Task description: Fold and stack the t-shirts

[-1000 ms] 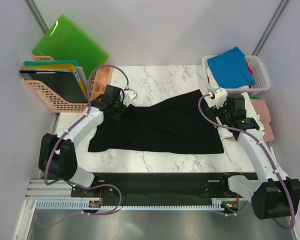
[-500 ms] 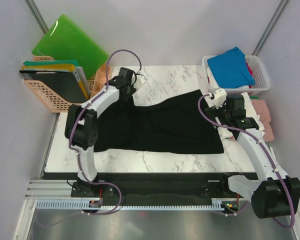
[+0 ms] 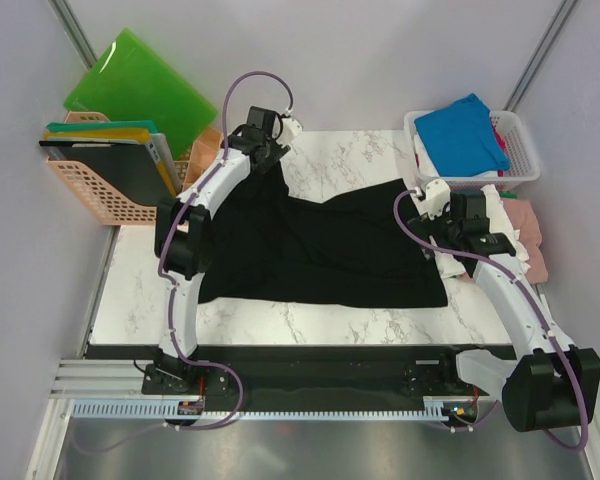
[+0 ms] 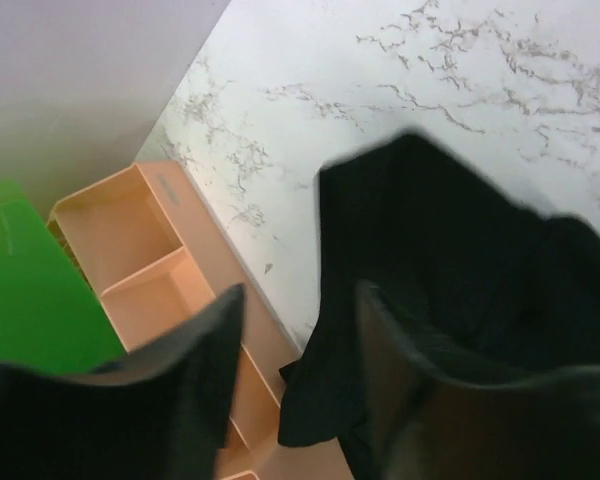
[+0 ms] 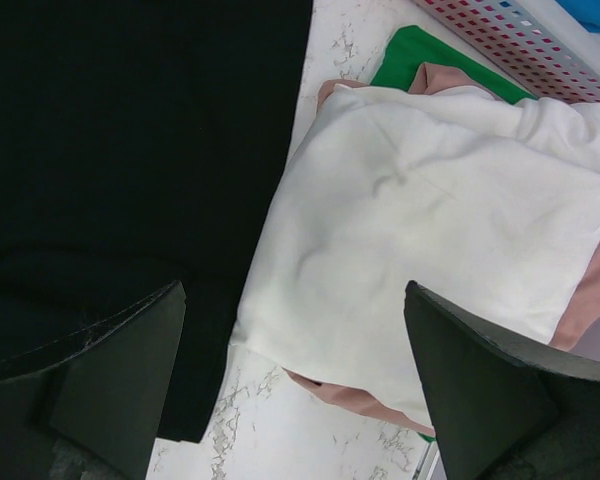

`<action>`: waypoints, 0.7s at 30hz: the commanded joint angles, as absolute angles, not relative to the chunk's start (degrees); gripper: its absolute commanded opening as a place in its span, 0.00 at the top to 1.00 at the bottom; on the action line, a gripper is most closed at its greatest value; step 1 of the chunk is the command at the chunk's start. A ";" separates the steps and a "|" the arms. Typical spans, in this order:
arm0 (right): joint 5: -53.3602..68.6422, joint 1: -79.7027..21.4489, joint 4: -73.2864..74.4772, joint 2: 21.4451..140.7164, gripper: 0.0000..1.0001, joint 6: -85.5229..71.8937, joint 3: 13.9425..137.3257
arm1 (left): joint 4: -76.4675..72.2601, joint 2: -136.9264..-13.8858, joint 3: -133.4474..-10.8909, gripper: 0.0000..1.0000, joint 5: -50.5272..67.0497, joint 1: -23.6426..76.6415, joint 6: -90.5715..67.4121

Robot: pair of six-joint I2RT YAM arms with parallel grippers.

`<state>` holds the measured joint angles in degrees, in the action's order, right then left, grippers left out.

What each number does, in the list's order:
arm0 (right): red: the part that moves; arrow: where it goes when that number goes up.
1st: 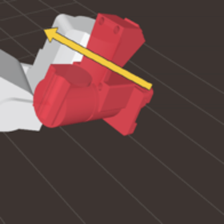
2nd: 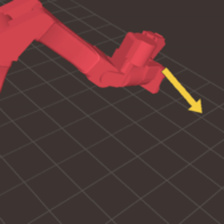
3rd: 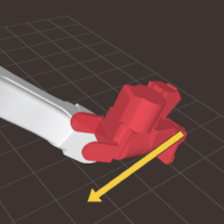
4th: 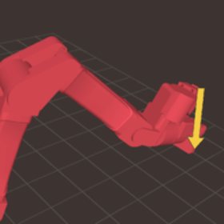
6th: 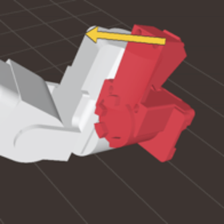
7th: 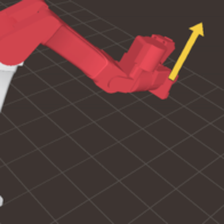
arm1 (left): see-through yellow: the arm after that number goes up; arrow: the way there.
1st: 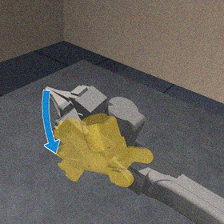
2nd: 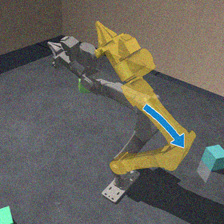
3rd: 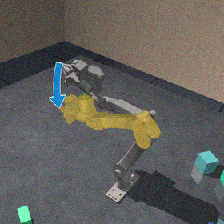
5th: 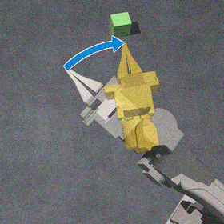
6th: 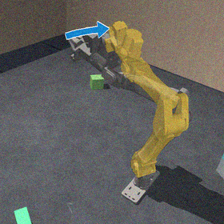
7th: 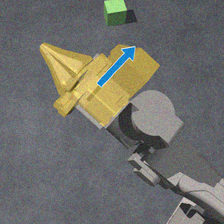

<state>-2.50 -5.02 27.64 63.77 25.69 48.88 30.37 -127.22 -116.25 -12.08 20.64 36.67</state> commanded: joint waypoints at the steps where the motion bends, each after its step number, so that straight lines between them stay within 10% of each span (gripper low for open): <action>1: -0.44 -4.92 27.68 63.81 0.02 24.79 49.57 | 30.24 -127.19 -114.36 0.36 -12.66 20.04 36.65; 11: 1.76 -4.92 27.51 63.28 0.02 24.43 47.55 | 26.19 -116.81 -99.16 0.27 -11.60 17.14 37.17; 21: 1.58 -4.83 27.25 62.93 0.02 24.61 46.85 | 28.73 -119.62 -101.60 0.37 -9.33 16.61 34.73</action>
<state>0.84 -5.02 28.05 63.81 25.26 47.42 27.79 -120.73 -98.10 -12.36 16.32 36.60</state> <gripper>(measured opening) 0.982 0.647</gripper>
